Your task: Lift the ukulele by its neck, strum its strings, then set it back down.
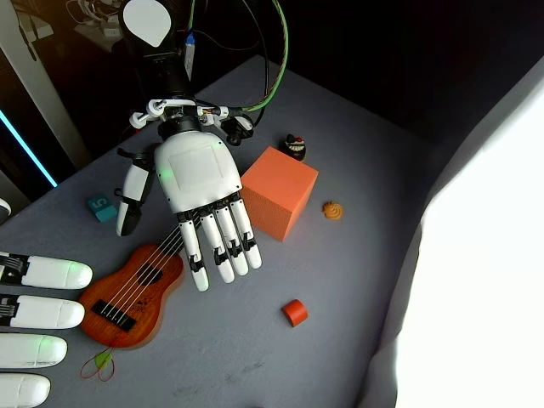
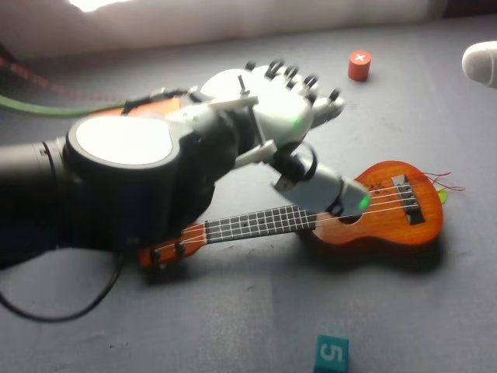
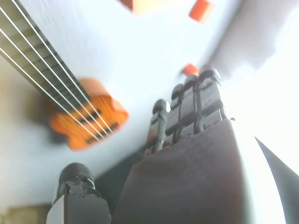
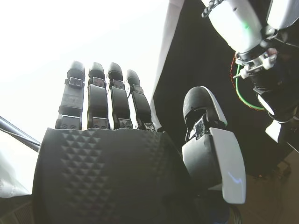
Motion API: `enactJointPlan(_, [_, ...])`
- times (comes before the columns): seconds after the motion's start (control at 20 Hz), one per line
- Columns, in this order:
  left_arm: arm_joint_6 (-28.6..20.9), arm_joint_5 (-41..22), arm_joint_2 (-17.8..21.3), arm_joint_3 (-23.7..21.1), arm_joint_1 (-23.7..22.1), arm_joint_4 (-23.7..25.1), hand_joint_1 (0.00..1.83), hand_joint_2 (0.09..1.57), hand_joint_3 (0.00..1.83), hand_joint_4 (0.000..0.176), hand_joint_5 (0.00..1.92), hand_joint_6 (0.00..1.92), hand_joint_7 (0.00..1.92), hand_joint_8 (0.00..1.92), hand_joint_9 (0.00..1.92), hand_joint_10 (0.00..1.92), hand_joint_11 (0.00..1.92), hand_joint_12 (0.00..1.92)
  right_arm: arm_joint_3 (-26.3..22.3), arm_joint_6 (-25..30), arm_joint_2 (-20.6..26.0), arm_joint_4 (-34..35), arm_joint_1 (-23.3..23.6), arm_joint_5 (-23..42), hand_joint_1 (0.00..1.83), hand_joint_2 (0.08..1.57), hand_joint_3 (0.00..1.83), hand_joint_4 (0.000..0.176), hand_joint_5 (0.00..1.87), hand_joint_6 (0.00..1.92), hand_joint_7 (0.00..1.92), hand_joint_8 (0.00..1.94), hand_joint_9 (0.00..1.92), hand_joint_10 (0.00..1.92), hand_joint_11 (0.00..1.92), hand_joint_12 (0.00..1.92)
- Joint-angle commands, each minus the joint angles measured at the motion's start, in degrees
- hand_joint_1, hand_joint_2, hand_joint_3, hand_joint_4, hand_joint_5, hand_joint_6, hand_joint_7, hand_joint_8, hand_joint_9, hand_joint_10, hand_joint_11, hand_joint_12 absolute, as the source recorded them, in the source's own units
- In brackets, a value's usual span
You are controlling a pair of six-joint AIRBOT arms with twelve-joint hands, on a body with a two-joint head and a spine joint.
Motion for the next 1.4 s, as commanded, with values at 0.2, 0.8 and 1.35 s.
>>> enactJointPlan(0.2, [-0.2, -3.7, 4.5, -2.5, -4.1, 4.4, 0.00, 0.96, 0.00, 0.114, 0.00, 0.00, 0.00, 0.00, 0.00, 0.00, 0.00, 0.00, 0.0, 0.1, 0.5, 0.7, 0.2, 7.5, 0.00, 1.33, 0.00, 0.000, 0.09, 0.01, 0.08, 0.01, 0.05, 0.01, 0.02, 0.02])
enactJointPlan(0.8, [-5.2, -8.2, 8.8, -4.7, -9.0, 4.4, 0.00, 1.04, 0.03, 0.105, 0.00, 0.00, 0.00, 0.00, 0.00, 0.00, 0.00, 0.00, -0.2, 0.1, 0.6, 0.7, 0.1, 7.5, 0.00, 1.31, 0.00, 0.000, 0.07, 0.02, 0.04, 0.01, 0.04, 0.01, 0.01, 0.01])
enactJointPlan(1.35, [-5.2, -7.5, 9.8, -4.6, -9.9, 4.2, 0.00, 1.17, 0.00, 0.000, 0.99, 0.18, 0.92, 0.83, 0.71, 1.21, 0.42, 1.71, -0.3, 0.1, 0.7, 0.7, 0.0, 7.6, 0.07, 1.33, 0.00, 0.000, 0.72, 1.09, 0.85, 1.05, 0.66, 1.52, 0.47, 1.91])
